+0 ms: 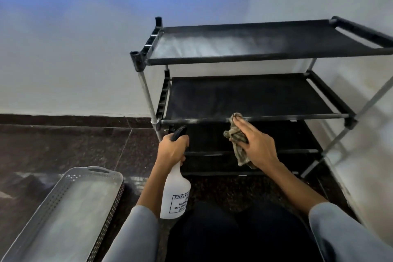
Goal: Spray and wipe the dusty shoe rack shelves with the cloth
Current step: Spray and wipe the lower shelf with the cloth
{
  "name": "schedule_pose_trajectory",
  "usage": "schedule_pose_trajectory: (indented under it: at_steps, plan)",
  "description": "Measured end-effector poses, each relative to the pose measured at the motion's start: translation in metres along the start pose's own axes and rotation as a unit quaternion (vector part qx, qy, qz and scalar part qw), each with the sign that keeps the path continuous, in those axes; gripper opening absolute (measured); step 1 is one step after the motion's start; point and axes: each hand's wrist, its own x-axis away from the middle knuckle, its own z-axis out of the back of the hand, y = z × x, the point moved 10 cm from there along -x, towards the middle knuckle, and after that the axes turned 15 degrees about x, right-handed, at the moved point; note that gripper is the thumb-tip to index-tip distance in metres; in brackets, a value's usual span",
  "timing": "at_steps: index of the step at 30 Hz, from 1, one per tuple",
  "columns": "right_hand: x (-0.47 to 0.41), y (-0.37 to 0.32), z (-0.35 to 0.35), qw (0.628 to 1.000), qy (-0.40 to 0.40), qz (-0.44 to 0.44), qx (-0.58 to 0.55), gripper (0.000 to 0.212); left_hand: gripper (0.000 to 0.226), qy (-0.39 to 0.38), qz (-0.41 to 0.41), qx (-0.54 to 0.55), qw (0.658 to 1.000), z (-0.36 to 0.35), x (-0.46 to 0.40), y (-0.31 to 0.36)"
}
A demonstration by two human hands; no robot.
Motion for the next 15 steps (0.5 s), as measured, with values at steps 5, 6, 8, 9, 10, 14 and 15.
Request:
schedule_pose_trajectory:
  at_steps: [5, 6, 8, 9, 10, 14, 15]
  plan:
    - [0.021, 0.031, 0.012, 1.000, 0.011, -0.018, -0.011, 0.061, 0.011, 0.033, -0.006, -0.011, 0.999, -0.019, 0.009, 0.006]
    - [0.025, 0.037, 0.015, 1.000, 0.014, -0.020, -0.012, 0.062, 0.010, 0.025, -0.002, -0.017, 1.000, -0.026, 0.011, 0.006]
    - [0.032, 0.050, 0.023, 0.999, 0.024, -0.026, -0.011, 0.062, 0.008, 0.000, 0.005, -0.021, 1.000, -0.044, 0.016, 0.006]
    - [0.035, 0.058, 0.027, 0.999, 0.029, -0.033, -0.011, 0.062, 0.007, -0.013, 0.003, -0.022, 1.000, -0.054, 0.018, 0.008]
    - [0.038, 0.065, 0.031, 0.999, 0.033, -0.040, -0.011, 0.062, 0.007, -0.024, -0.001, -0.024, 0.999, -0.064, 0.021, 0.010]
    - [0.050, 0.093, 0.045, 0.997, 0.050, -0.059, -0.024, 0.061, 0.010, -0.026, -0.012, -0.053, 0.998, -0.098, 0.028, 0.017]
    - [0.053, 0.099, 0.047, 0.996, 0.054, -0.062, -0.027, 0.061, 0.011, -0.020, -0.013, -0.055, 0.998, -0.103, 0.029, 0.018]
